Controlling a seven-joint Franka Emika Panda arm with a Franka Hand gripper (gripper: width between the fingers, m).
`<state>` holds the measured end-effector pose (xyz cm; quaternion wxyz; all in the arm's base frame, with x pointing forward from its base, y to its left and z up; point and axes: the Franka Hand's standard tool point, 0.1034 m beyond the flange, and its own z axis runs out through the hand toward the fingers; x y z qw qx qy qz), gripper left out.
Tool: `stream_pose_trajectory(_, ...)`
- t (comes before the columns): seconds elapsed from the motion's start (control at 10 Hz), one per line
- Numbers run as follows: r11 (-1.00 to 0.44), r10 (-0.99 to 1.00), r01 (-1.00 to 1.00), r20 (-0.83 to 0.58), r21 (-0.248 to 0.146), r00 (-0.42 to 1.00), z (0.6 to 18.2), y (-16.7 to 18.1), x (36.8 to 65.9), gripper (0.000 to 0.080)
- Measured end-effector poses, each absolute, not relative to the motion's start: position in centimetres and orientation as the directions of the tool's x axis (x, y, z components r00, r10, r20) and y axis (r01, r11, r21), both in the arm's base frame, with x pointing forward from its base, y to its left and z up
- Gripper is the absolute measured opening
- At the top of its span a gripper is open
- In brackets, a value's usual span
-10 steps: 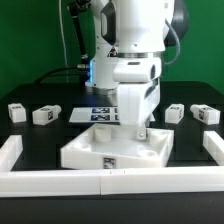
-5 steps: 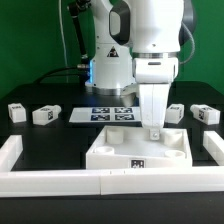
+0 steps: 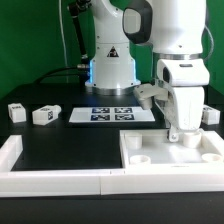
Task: Assemble square table
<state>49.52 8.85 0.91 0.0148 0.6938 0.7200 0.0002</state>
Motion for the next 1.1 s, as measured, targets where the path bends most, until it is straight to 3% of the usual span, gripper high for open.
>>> stream_pose_trajectory(0.3, -0.003, 1.000, 1.000, -0.029, 0.006, 0.003, 0.88, 8.79, 49.52, 0.0062)
stream_pose_trajectory(0.4, -0.004, 1.000, 1.000, -0.029, 0.005, 0.004, 0.85, 8.77, 49.50, 0.0149)
stream_pose_trajectory(0.6, -0.004, 1.000, 1.000, -0.029, 0.005, 0.004, 0.82, 8.76, 49.48, 0.0425)
stream_pose_trajectory(0.7, -0.004, 1.000, 1.000, -0.029, 0.005, 0.004, 0.82, 8.76, 49.48, 0.0425)
stream_pose_trajectory(0.8, -0.004, 1.000, 1.000, -0.029, 0.004, 0.004, 0.81, 8.76, 49.47, 0.0587)
stream_pose_trajectory(1.1, -0.004, 1.000, 1.000, -0.029, 0.004, 0.004, 0.79, 8.76, 49.46, 0.0646)
